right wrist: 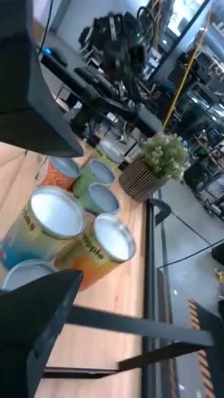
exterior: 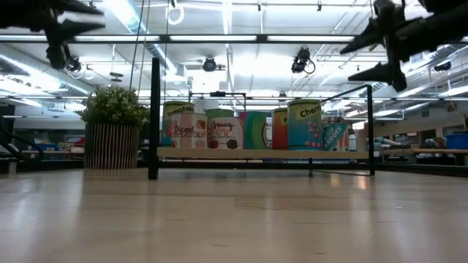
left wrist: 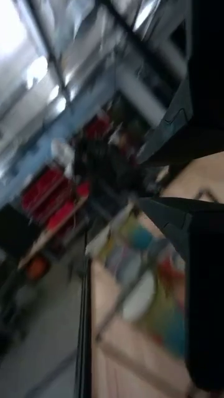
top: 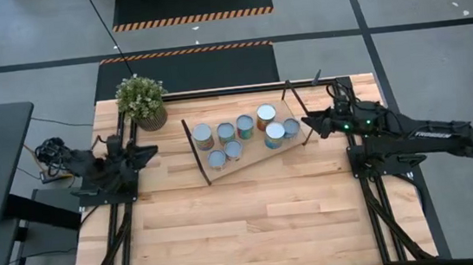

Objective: Pick and place cans onto a shelf
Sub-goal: Return to Home Position

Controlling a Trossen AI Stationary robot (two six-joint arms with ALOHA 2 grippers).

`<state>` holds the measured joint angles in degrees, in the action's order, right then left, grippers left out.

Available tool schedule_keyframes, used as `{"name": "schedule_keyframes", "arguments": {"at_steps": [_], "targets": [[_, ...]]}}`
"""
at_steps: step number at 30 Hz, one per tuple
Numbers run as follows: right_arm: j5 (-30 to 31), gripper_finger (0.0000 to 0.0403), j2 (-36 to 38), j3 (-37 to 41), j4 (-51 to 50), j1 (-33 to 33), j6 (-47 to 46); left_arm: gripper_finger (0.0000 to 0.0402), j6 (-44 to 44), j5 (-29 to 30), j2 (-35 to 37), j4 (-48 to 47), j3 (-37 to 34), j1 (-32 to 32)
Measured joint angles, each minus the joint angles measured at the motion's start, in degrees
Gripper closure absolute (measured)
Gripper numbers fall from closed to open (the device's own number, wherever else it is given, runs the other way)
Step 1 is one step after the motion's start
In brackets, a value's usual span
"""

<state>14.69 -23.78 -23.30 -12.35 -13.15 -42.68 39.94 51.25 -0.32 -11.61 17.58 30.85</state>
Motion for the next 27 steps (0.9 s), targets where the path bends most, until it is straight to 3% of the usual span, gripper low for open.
{"name": "schedule_keyframes", "arguments": {"at_steps": [8, 12, 20, 27], "targets": [[-8.16, 0.0135, 1.15, 8.83, 13.54, -6.8, -4.75, 0.0305, -20.32, -13.54, -2.55, 19.72, -1.59, -3.47], [-11.89, 0.0151, 1.19, 12.71, 21.1, -10.52, -7.36, 0.0306, -24.84, -18.24, -2.91, 26.36, -4.5, -6.73], [-14.6, 0.018, 1.11, 18.96, 32.74, -17.71, -12.54, 0.0306, -21.34, -25.93, -2.56, 39.69, -15.39, -15.75], [-20.61, 0.019, 0.77, 22.93, 34.63, -23.96, -16.29, 0.0306, -19.29, -34.11, -2.51, 43.13, -16.92, -25.56]]}}
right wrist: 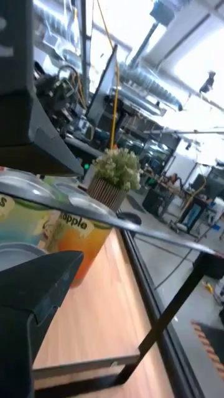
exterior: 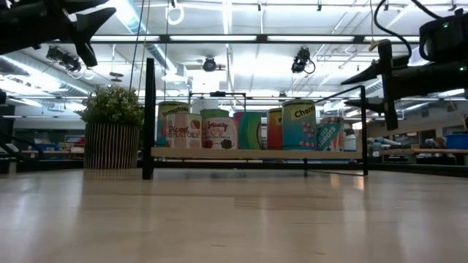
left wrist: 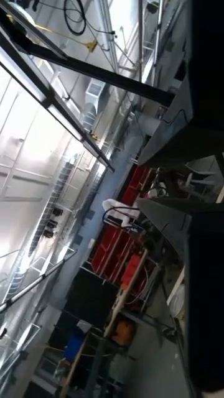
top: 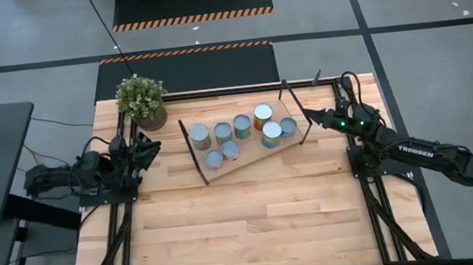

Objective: Pick and place cans onto a shelf
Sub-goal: Return to Home Position

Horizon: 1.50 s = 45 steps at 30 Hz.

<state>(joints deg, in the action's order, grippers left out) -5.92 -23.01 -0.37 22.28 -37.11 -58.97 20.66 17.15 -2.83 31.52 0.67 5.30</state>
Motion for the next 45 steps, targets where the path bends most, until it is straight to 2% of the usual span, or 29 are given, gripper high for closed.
{"name": "schedule_keyframes", "arguments": {"at_steps": [5, 10, 16, 22, 25, 29, 32, 45], "targets": [[-3.78, 0.0197, -0.34, -0.04, 3.75, -3.42, 2.0, 0.0306, 3.74, -6.57, 0.0, -1.72, 0.0, -7.07], [-5.36, 0.0212, -0.22, -0.06, 6.66, -6.5, 5.68, 0.0306, 4.34, -8.04, 0.04, -3.1, 0.0, -10.58], [-7.38, 0.0223, -0.23, -0.04, 5.81, -7.19, 8.21, 0.0306, 4.29, -7.96, -0.15, -9.46, 0.0, -10.99], [-4.25, 0.0222, -0.23, -0.03, 4.13, -7.2, 11.65, 0.0306, 1.82, -5.46, -0.15, -12.58, 0.0, -10.99], [-3.43, 0.0222, -0.3, -0.02, 1.42, -7.18, 19.4, 0.0306, -0.43, -5.34, -0.15, -13.79, 0.0, -10.99], [-3.09, 0.0222, -0.32, -0.02, -0.64, -7.18, 34.13, 0.0306, -0.36, -5.35, -0.17, -14.69, 0.0, -10.97], [-3.09, 0.0222, -0.3, -0.02, -0.54, -7.18, 39.5, 0.0306, -0.33, -5.35, -0.15, -14.5, 0.0, -10.97], [-3.12, 0.0222, -0.3, -0.02, -0.52, -7.18, 39.22, 0.0306, -0.35, -5.35, -0.15, -14.54, 0.0, -10.97]]}}
